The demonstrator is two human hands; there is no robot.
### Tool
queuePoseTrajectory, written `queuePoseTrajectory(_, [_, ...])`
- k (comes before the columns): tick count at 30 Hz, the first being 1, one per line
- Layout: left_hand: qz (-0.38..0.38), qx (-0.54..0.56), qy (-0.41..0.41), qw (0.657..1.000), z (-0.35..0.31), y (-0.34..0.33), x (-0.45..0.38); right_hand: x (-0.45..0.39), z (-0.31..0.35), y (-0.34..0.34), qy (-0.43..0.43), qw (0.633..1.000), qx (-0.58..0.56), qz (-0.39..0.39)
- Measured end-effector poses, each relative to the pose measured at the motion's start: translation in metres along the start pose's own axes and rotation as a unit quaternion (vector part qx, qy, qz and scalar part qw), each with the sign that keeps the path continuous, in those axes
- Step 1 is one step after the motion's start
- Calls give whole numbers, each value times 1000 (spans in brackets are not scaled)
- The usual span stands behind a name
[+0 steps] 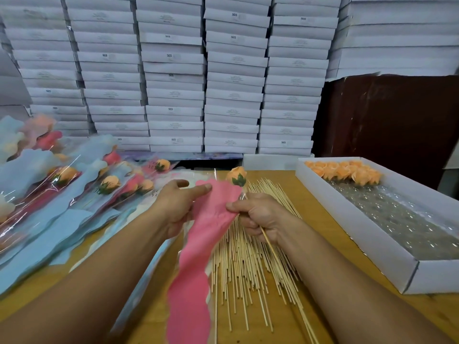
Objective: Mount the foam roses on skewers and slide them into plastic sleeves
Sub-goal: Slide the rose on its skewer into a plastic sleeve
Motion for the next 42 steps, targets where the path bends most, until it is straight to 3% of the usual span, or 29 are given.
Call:
queuePoseTrajectory(6, [42,42,15,998,1,-8,-8,-3,-8,0,-16,999,23,22])
queuePoseTrajectory(11, [0,54,11,998,13,-3,-13,-6,-6,6,-15,1000,-6,-21])
queuePoseTrajectory(18, [-9,76,-13,997,25,3,-8,-4,-6,8,1,998,53,-42])
queuePoseTrajectory(42, [13,15,-108,994,23,8,-13,-3,-6,6,-10,998,50,-48])
Point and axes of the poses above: each hand's wrist, its own x-axis away from the middle knuckle, its own y-axis out of the back of the hand, z = x × y, the point moved 4 cm from there along -x, towards the middle knuckle, and after that the axes turned 15 degrees about y, right-handed, at the moved point
